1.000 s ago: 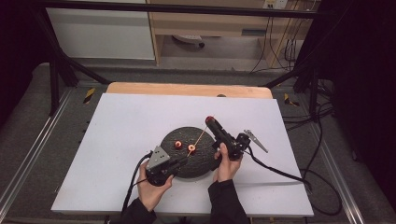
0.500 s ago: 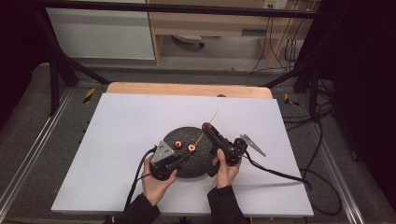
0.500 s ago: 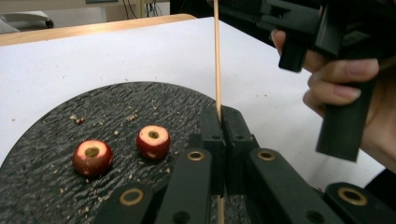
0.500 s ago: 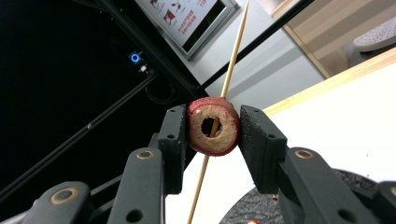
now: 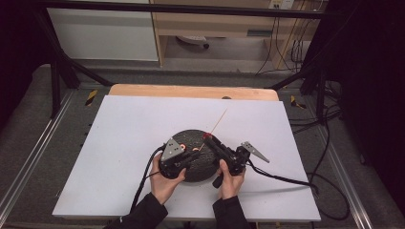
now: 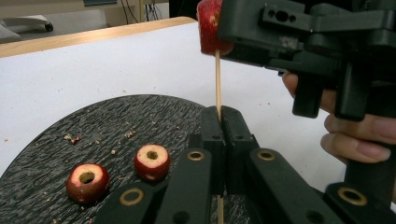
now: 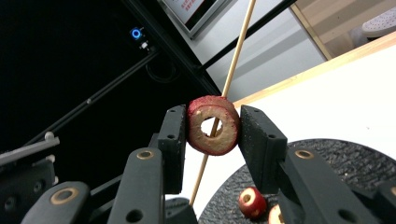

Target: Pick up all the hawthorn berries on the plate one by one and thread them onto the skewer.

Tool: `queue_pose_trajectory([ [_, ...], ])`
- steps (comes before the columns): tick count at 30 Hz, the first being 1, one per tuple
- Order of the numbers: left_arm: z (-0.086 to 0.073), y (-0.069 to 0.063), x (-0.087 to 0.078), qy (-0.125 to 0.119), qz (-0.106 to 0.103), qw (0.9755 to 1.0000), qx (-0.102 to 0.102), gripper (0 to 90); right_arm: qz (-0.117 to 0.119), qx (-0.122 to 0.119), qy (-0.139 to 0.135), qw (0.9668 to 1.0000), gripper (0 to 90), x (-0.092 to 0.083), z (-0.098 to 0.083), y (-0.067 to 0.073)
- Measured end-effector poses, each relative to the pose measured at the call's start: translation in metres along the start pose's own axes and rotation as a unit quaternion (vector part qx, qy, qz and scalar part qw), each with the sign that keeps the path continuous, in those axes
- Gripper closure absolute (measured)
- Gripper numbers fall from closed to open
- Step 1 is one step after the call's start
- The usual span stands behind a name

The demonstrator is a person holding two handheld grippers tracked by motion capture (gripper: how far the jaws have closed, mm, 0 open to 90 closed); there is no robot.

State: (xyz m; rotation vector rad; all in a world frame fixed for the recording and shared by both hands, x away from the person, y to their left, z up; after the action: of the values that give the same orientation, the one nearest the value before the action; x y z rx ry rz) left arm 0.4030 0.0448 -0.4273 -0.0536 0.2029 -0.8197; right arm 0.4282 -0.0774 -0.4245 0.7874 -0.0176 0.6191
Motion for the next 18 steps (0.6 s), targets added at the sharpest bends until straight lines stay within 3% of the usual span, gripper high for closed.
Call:
queue_pose_trajectory([
  [18, 0.000, 0.001, 0.004, 0.004, -0.004, 1.0000, 0.004, 88.4, 0.005, -0.003, 0.039, 0.9992, 61.9, -0.007, -0.013, 0.001],
])
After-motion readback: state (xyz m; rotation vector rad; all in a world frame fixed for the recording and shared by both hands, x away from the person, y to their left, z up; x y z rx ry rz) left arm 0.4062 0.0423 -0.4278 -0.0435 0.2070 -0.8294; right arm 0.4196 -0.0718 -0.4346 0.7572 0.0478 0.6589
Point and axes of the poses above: each handheld gripper's, and its own axes: x roughly forward along the jaws, z roughly out of its top, y roughly to its left, the point moved 7 cm from there along x, roughly forward along the jaws, and after that the axes turned 14 degrees about -y, right-handed, at the moved point
